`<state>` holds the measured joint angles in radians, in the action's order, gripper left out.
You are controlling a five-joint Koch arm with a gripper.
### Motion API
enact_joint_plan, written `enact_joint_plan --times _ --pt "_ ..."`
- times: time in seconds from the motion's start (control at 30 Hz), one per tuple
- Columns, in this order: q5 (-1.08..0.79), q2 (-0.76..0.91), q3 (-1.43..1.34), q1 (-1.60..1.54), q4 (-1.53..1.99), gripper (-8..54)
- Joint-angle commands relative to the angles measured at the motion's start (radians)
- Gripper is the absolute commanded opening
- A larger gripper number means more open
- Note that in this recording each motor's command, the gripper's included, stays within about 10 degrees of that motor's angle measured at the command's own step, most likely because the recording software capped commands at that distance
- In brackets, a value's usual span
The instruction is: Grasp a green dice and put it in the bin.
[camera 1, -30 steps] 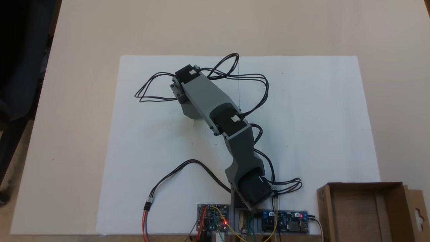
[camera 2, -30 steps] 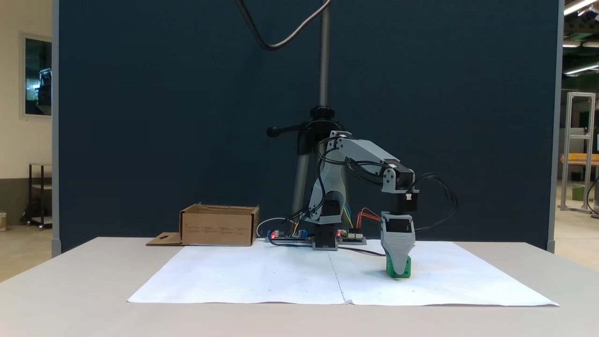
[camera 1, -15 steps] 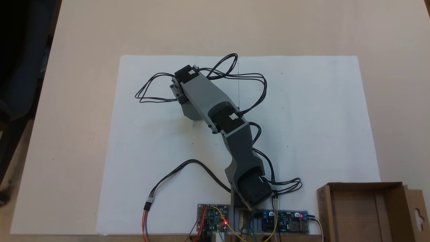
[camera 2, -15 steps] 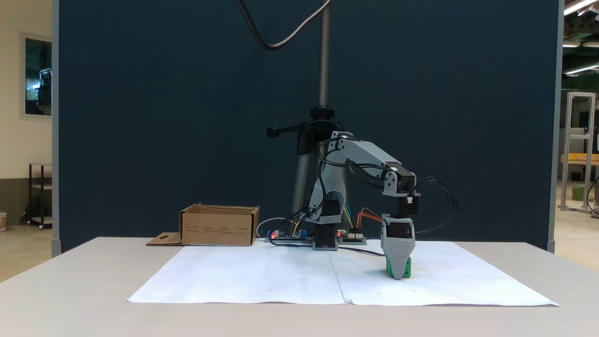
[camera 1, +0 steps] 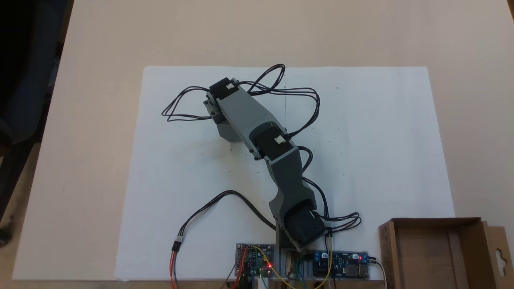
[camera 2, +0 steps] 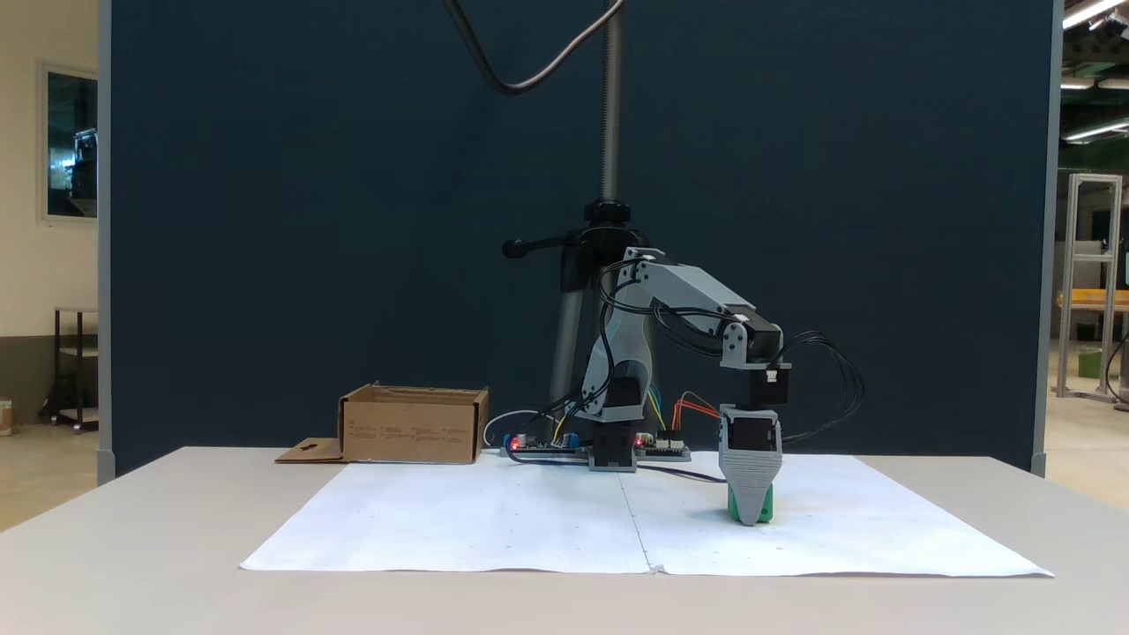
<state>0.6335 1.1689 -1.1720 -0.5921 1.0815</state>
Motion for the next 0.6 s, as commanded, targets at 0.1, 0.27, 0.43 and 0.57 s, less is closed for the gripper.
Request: enact_joint_plan --times 0.1,0.27,0.43,0.57 --pt "0.02 0.011 -0.014 -0.006 -0.008 11.5" --pt "-0.018 0.13 -0.009 0.025 0.025 11.5" --pt "-0.04 0.169 0.1 0.037 0.143 11.5" --pt "-0.04 0.17 0.429 0.037 0.443 11.5"
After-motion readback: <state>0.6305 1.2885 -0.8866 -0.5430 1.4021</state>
